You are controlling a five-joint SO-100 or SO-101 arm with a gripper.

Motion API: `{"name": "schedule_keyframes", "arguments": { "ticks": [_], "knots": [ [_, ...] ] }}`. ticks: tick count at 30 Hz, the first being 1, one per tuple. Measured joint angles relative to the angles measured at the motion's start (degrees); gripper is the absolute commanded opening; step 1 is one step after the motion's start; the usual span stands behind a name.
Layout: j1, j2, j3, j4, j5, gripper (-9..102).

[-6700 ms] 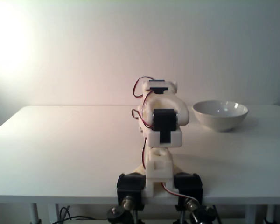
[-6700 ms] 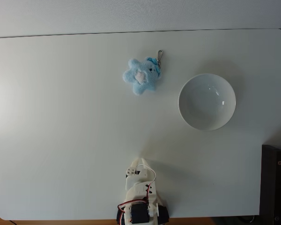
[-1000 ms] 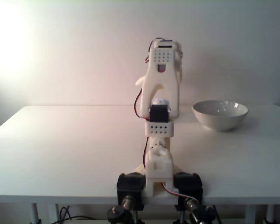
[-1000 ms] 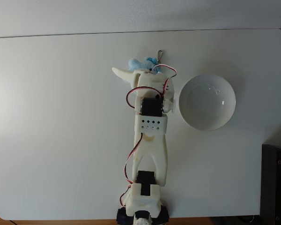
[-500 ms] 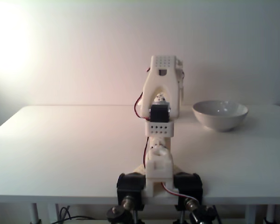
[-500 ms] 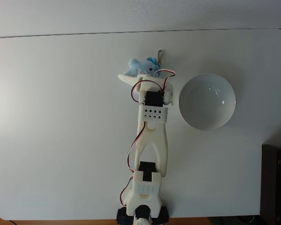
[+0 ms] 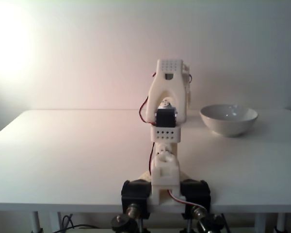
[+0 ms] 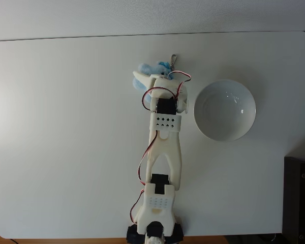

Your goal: Grasp a skyblue doll and put it into the bowl.

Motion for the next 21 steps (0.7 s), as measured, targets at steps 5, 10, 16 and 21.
{"name": "schedule_keyframes", "arguments": {
  "ticks": [5,10,16,21],
  "knots": [
    [-1.49,0.09,-0.26,0.00,-0.09,17],
    [-2.29,0.26,-0.62,-0.35,-0.18,-1],
    [-2.64,0.79,-1.05,-0.53,-0.18,1],
    [-2.37,3.16,-0.79,0.00,-0.18,1]
  ]
}}
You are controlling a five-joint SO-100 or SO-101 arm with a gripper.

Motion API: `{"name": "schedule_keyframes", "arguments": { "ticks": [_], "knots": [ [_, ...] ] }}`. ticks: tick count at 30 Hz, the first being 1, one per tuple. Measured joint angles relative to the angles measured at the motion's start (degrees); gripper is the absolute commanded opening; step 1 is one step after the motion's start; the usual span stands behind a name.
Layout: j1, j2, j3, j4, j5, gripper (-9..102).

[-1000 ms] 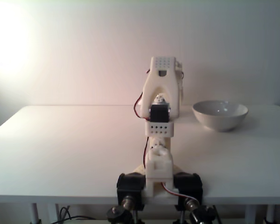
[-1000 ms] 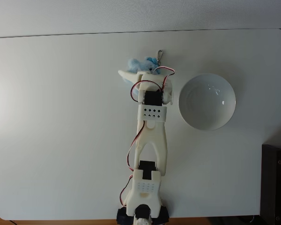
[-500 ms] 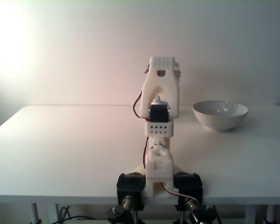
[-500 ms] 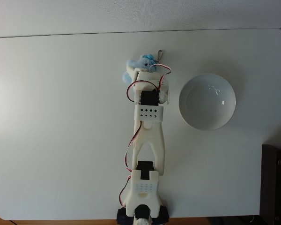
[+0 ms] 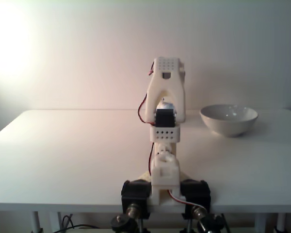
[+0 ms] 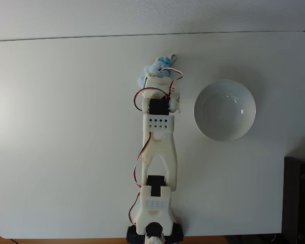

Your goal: Grasp a skyblue doll and put it into the bowl.

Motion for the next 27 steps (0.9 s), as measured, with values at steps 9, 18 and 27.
{"name": "schedule_keyframes", "arguments": {
  "ticks": [9,18,27],
  "knots": [
    [-0.09,9.23,0.18,0.09,0.44,1],
    [0.26,15.73,0.26,4.13,0.26,1],
    [0.26,24.17,0.26,8.96,0.26,1]
  ]
}}
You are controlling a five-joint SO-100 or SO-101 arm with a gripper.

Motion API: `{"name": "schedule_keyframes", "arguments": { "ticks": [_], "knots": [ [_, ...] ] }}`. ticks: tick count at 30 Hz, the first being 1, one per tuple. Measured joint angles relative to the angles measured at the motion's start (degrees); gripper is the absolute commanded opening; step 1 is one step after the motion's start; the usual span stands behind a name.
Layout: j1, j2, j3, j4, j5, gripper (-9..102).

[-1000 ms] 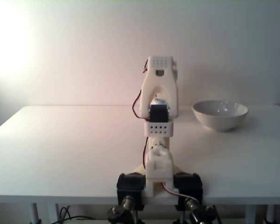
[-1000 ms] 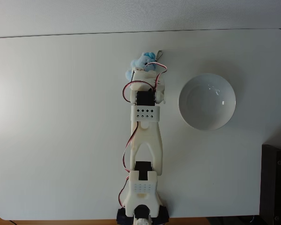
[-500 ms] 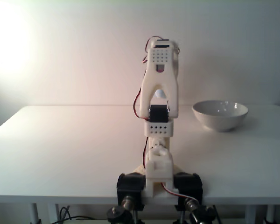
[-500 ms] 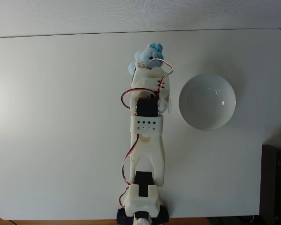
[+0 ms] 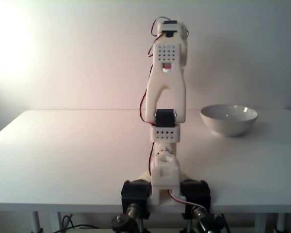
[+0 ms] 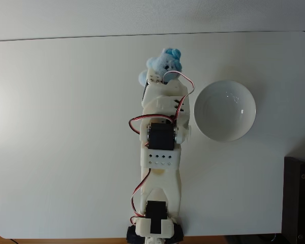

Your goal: Grasp a skyblue doll and put it into the bowl.

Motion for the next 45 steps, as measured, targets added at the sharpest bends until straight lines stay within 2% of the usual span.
{"name": "schedule_keyframes", "arguments": {
  "ticks": [12,32,45],
  "knots": [
    [9.49,5.62,0.00,2.11,0.18,1],
    [24.17,5.89,0.00,2.37,0.18,1],
    [25.84,0.35,0.00,2.37,0.35,1]
  ]
}}
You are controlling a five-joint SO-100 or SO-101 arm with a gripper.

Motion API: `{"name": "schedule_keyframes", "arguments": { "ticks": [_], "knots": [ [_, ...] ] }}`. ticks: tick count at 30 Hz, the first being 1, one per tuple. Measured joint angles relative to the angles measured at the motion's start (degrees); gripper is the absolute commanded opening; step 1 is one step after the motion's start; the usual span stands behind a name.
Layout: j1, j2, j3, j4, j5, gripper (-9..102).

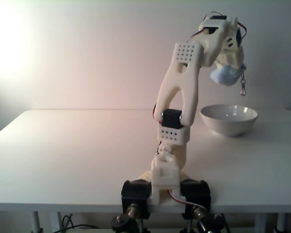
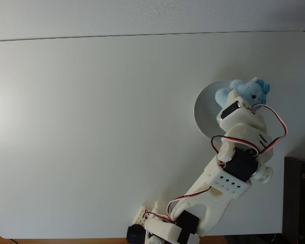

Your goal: Grasp a skyblue doll and put it into the bowl.

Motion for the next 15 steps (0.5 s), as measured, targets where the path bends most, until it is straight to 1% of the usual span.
{"name": "schedule_keyframes", "arguments": {
  "ticks": [15],
  "knots": [
    [0.62,-7.12,0.00,0.00,0.00,1]
  ]
}}
